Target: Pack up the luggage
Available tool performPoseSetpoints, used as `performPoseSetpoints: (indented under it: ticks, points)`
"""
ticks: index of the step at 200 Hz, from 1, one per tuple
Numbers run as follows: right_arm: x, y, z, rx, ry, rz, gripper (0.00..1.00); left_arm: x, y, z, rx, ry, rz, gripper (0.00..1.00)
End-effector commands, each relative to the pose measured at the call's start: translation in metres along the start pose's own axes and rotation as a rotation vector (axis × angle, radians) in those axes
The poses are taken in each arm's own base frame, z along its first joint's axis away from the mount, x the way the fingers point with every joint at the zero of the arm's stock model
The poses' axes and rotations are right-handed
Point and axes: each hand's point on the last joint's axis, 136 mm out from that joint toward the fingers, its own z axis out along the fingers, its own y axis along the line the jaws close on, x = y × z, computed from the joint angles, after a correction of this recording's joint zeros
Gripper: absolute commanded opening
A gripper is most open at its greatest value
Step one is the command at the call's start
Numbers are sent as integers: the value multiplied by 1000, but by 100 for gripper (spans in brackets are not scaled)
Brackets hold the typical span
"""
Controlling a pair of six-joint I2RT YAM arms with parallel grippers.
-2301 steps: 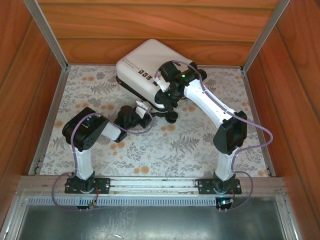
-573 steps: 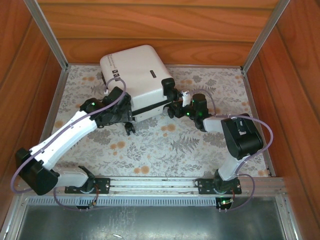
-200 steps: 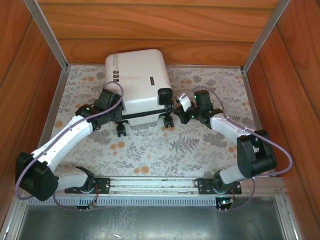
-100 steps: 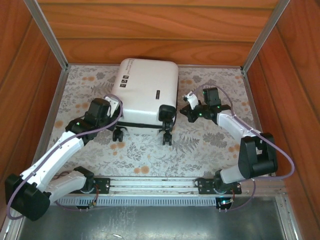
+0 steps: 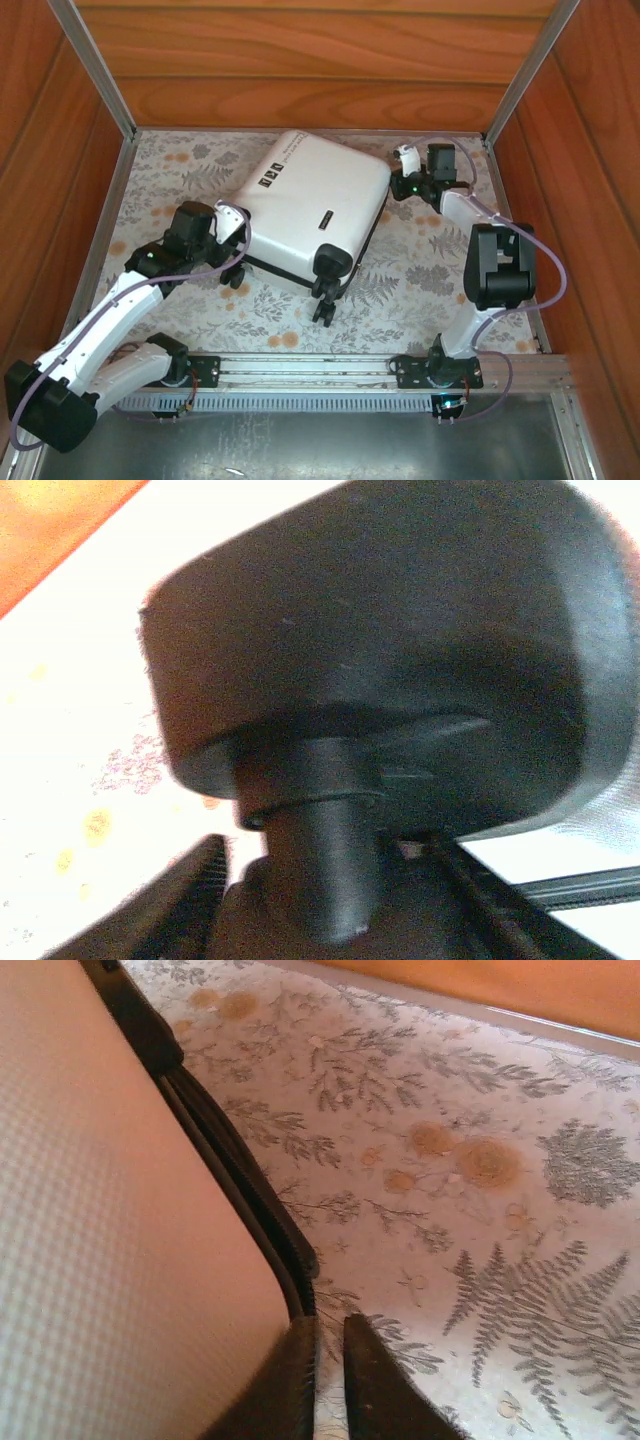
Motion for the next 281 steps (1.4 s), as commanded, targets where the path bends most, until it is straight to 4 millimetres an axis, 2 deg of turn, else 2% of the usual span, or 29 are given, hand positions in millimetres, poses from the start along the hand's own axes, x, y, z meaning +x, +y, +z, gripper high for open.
performPoseSetpoints:
  ticks: [1, 10, 15, 18, 33, 45, 61, 70, 94, 109, 129, 155, 175, 211, 281]
  points:
    - [-10, 6, -31, 40, -68, 157, 30, -23, 26, -16, -114, -59, -70, 69]
    - [-8, 10, -41, 43, -69, 209, 37, -29, 39, -26, -175, -82, -135, 81]
    - [-7, 11, -46, 54, -64, 244, 40, -32, 49, -32, -223, -93, -179, 97]
    - [-5, 11, -48, 61, -56, 266, 42, -34, 55, -37, -250, -101, -210, 100]
    - [4, 11, -60, 94, 8, 352, 46, -37, 81, -61, -375, -113, -344, 100]
    - [11, 12, -67, 118, 53, 393, 47, -38, 94, -78, -431, -82, -397, 100]
    - [16, 11, -80, 159, 74, 431, 49, -40, 105, -98, -472, -19, -454, 100]
    - [17, 10, -88, 185, 82, 456, 49, -45, 100, -103, -427, 17, -466, 100]
    - [20, 10, -108, 230, 97, 522, 53, -70, 60, -107, -151, 38, -486, 100]
    - [24, 14, -117, 239, 103, 541, 55, -88, 24, -112, 6, 16, -451, 100]
    - [31, 19, -129, 254, 107, 569, 60, -107, -28, -116, 127, 33, -332, 99]
    - [42, 27, -138, 219, 110, 616, 63, -114, -93, -104, 229, 136, -241, 94]
    - [53, 29, -139, 197, 130, 653, 63, -113, -133, -94, 281, 201, -230, 92]
    - [69, 34, -134, 175, 165, 690, 64, -109, -183, -87, 333, 277, -196, 92]
    - [81, 43, -122, 100, 208, 712, 67, -87, -231, -52, 355, 460, -220, 92]
